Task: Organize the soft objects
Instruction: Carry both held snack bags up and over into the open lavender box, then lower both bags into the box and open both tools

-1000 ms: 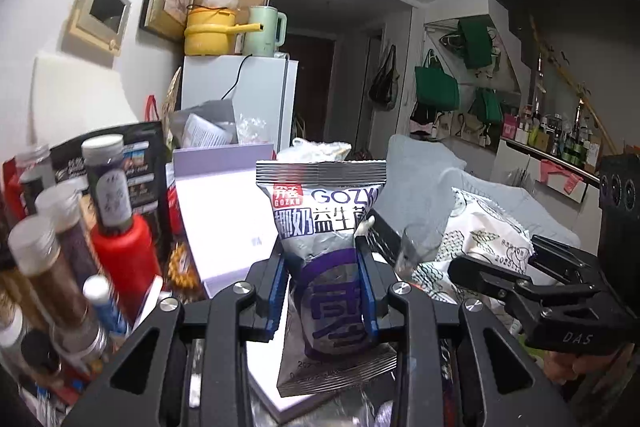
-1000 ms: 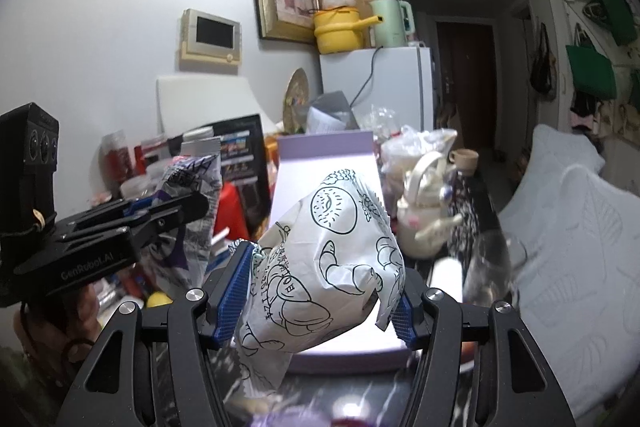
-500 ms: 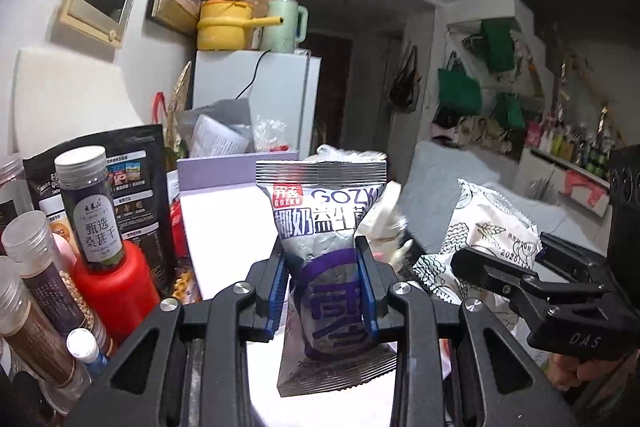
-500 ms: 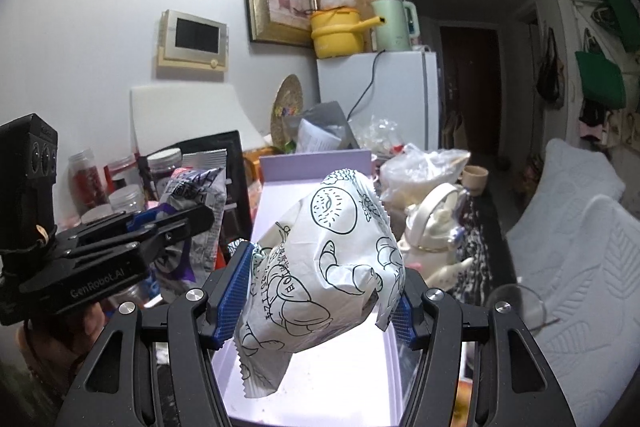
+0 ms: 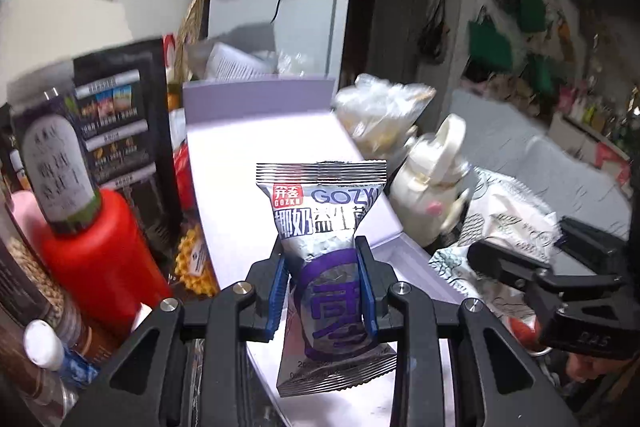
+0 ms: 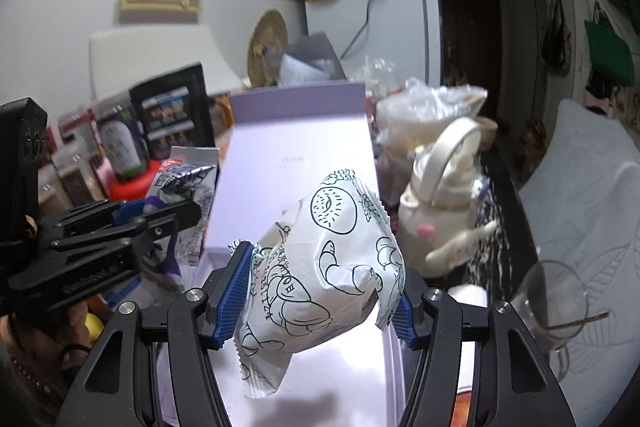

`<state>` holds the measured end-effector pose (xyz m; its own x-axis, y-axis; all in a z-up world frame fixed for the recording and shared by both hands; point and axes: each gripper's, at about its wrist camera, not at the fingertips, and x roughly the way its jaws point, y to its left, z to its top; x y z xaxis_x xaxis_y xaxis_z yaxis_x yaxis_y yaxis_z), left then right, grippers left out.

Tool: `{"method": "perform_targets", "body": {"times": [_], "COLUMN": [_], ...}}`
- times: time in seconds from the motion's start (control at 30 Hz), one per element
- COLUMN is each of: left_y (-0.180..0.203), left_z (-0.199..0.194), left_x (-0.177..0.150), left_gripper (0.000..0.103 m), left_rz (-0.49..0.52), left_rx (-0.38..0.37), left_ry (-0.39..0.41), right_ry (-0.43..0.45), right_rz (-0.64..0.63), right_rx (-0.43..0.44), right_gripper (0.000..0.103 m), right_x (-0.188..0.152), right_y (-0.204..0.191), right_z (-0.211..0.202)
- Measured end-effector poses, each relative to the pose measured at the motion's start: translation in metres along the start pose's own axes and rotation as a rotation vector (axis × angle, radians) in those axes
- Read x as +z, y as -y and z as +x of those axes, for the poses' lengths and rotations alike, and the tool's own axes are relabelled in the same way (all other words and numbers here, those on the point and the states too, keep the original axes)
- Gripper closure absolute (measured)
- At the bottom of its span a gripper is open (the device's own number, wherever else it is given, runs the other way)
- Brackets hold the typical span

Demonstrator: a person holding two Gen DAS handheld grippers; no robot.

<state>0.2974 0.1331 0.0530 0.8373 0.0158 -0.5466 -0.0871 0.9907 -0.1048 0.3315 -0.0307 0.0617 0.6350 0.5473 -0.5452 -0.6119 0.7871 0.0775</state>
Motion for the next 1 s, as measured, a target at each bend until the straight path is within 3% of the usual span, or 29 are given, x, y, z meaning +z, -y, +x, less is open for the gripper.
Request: {"method": "perform_targets", "body": {"times": [0.27, 0.33, 0.5, 1.0], "left_y": [0.004, 0.004, 0.003, -0.006], "left_z": [0.04, 0.046, 0.056, 0.087], "left_x": [-0.018, -0.021, -0.029, -0.044], "left_gripper": [0.072, 0.072, 0.072, 0.072], "left_rz": [0.02, 0.029, 0.018, -0.001], "left_rx": [0.054, 0.098, 0.075, 0.134], "left_ry": [-0.154, -0.192, -0.268, -0.345], "right_ry": [-0.104, -0.119, -0.163, -0.225], "right_rz": [-0.011, -0.014, 0.001, -0.004], "right_rx": [-0.052, -0.054, -0.053, -0.069], "right_gripper": [0.042, 0.042, 0.042, 0.042], "right_x": [-0.017, -0.02, -0.027, -0.038], "right_y": [0.004, 0.005, 0.01, 0.009], "right_z": [0.038, 0.044, 0.057, 0.077]}}
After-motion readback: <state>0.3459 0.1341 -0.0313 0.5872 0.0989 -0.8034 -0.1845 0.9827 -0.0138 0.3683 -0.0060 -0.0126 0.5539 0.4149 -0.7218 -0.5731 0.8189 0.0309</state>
